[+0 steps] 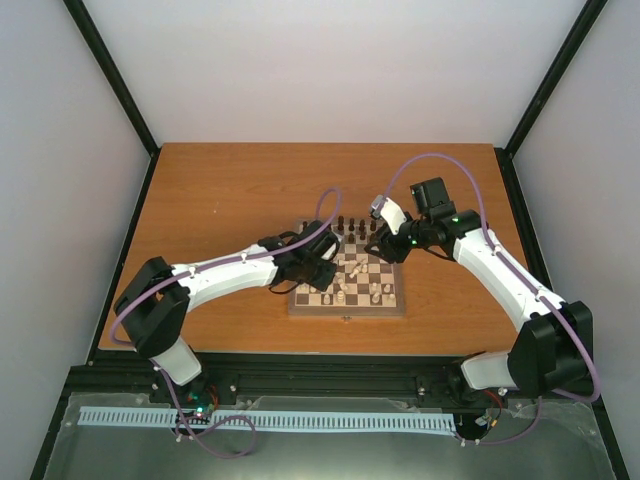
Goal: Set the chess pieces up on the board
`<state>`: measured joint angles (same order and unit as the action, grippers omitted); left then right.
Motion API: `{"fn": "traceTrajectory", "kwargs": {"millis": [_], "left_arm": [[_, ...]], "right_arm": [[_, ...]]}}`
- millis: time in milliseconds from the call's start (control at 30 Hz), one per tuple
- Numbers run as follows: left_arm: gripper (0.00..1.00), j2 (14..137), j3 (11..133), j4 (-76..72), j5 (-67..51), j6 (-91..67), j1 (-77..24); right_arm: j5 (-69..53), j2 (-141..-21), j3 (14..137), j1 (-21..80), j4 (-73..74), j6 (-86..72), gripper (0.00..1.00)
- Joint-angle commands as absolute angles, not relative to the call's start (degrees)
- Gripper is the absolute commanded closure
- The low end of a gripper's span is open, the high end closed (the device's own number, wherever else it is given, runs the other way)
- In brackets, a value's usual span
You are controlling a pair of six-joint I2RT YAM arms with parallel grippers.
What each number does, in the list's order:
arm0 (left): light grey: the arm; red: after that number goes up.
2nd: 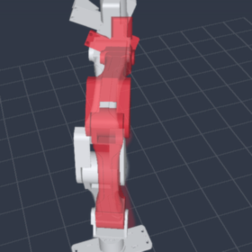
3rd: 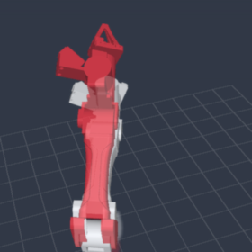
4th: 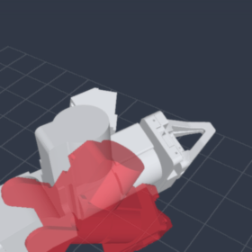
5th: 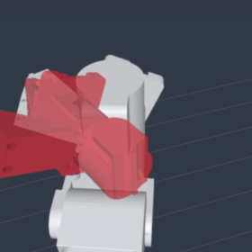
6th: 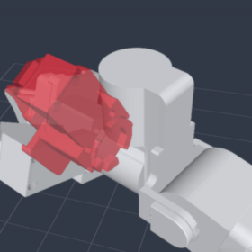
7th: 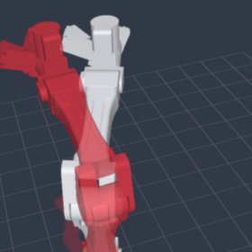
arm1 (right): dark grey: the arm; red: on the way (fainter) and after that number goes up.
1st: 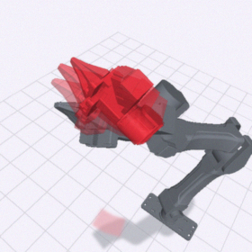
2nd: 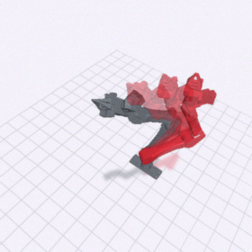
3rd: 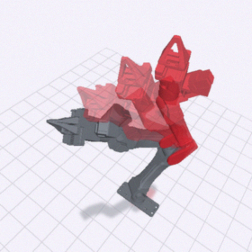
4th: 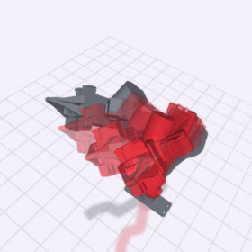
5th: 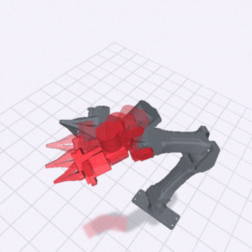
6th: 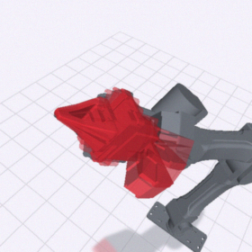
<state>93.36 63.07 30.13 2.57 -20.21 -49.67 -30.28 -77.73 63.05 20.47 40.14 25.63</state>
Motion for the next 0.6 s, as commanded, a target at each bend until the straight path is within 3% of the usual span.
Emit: {"fn": "traceTrajectory", "kwargs": {"millis": [0, 567], "left_arm": [[0.86, 94.3, 63.6, 30.2, -0.3, -18.0, -50.4], [0.85, 100.2, 65.7, 31.5, 1.2, -17.6, -51.6]], "right_arm": [[-31.0, -78.0, 63.7, 20.0, 40.3, 25.7, 0.48], [-31.3, -78.9, 63.8, 20.0, 40.8, 26.3, 0.48]]}}
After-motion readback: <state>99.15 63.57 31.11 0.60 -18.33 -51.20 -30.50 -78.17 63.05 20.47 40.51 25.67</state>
